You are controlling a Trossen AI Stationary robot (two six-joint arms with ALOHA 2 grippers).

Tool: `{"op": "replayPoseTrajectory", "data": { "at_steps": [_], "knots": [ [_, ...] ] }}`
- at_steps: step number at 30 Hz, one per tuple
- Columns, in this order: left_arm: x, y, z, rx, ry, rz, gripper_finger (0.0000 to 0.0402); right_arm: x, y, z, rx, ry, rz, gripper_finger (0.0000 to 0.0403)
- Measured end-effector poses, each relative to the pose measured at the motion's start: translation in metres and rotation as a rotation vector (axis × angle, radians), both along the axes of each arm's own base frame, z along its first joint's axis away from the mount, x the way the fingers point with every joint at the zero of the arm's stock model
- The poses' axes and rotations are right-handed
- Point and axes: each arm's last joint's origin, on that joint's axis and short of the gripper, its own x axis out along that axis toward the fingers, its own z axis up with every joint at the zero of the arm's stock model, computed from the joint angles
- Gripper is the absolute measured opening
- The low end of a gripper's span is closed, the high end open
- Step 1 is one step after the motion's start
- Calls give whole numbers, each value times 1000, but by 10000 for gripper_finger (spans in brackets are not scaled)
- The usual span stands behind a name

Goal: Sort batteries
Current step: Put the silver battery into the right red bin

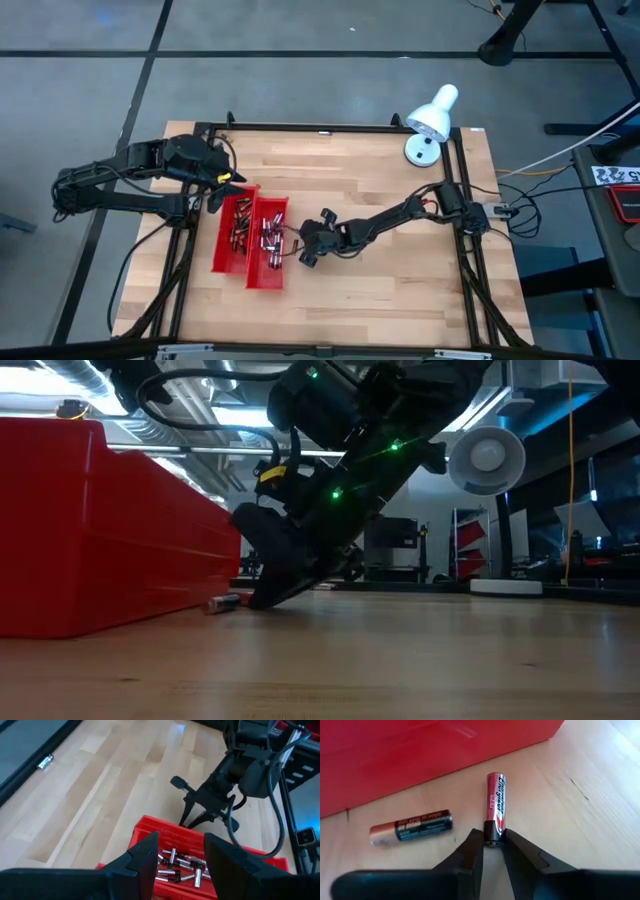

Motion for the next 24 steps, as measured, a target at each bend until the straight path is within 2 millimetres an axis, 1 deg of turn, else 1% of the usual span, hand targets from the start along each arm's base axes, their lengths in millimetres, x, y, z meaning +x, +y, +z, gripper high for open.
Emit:
{"op": "replayPoseTrajectory", "data": {
  "at_steps": [3, 6, 9, 14, 15, 19, 22, 24],
  "knots": [
    [1, 1, 1, 4, -12, 18, 147, 1, -9, 1, 46, 10, 19, 58],
    [1, 1, 1, 14, -9, 37, 147, -1, -11, 11, 72, 38, 68, 33],
    [0, 2, 1, 26, -6, 62, 147, -9, -12, 23, 40, 99, 96, 32],
    [0, 3, 1, 48, -2, 71, 147, -27, -26, 46, -38, 247, 148, 32],
    [0, 3, 1, 53, -1, 71, 147, -31, -30, 53, -48, 272, 155, 33],
    [0, 3, 1, 84, 4, 67, 147, -40, -45, 83, -76, 274, 166, 36],
    [0, 4, 1, 113, 10, 70, 147, -45, -52, 112, -77, 200, 188, 35],
    [0, 4, 1, 129, 13, 79, 147, -45, -56, 135, -55, 98, 202, 36]
  ]
}}
